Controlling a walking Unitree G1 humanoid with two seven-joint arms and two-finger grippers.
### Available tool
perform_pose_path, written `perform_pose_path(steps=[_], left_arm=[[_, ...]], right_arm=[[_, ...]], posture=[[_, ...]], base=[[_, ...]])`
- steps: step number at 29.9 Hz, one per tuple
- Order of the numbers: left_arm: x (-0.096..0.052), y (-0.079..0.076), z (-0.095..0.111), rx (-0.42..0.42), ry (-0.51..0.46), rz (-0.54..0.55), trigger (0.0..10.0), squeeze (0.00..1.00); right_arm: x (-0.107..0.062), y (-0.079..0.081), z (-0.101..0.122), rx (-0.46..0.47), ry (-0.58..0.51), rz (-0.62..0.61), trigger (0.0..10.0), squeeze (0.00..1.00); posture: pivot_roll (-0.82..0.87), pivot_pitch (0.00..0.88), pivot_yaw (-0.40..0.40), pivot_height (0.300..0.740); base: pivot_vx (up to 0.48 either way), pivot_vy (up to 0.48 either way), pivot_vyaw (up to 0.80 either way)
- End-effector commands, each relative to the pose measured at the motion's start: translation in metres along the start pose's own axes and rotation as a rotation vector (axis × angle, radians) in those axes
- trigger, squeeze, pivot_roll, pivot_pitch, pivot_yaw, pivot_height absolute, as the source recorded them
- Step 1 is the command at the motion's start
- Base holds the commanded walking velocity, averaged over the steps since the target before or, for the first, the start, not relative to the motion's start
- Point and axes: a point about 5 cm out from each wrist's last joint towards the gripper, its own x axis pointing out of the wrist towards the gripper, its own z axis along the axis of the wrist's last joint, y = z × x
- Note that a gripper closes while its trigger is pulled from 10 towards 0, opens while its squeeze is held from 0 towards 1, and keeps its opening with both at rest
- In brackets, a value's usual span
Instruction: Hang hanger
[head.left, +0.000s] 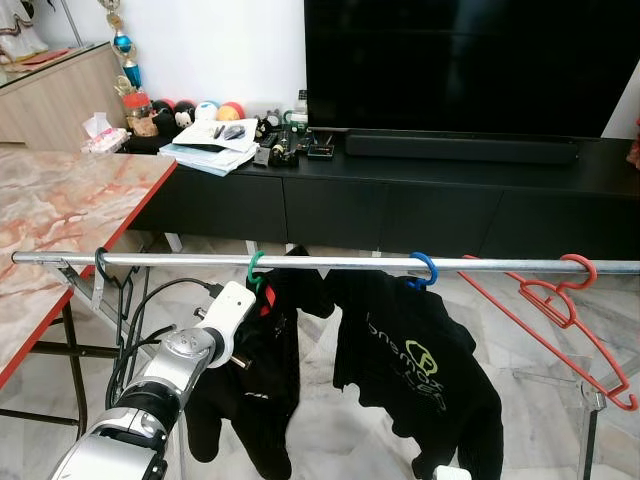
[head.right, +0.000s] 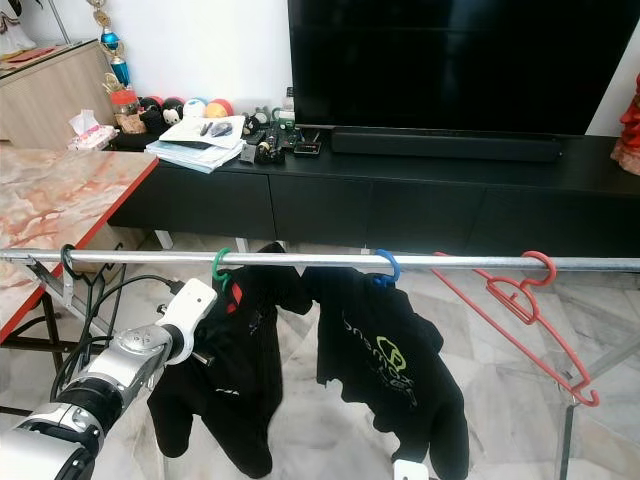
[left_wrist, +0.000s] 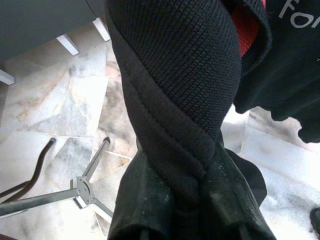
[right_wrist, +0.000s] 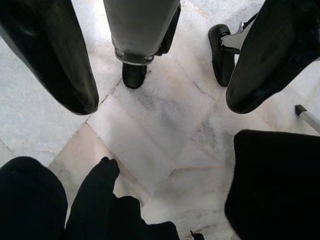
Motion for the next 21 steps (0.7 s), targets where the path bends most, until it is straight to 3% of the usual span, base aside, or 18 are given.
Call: perform_pose_path(steps=[1,8,10,21], left_arm=[[-0.001,-0.004,-0.017,0.011,0.079,-0.026,10.0,0.0],[-0.002,-0.003,-0.016,-0.06,0.016,0.003,10.0,0.0],[-0.003,-0.001,-0.013,-0.119,-0.031,0.03,10.0,1.0],[-0.007,0.003,-0.005,-0.163,-0.146,0.052,10.0,1.0]], right_arm=[[-0.001,0.001,-0.005,0.002,0.022,-0.002,10.0,0.0],[-0.001,0.003,-0.007,0.004,0.024,0.0,10.0,0.0],[-0.001,0.003,-0.008,0.002,0.027,0.004,10.0,0.0],[-0.001,0.002,-0.008,0.001,0.027,0.001,10.0,0.0]], posture=[[0.1,0.026,0.069,0.74],[0.1,0.035,0.079,0.74],[0.1,0.035,0.076,0.74],[0.11,0.039,0.075,0.74]], base=[[0.0,0.0,0.0],[0.0,0.0,0.0],[0.0,0.0,0.0],[0.0,0.0,0.0]])
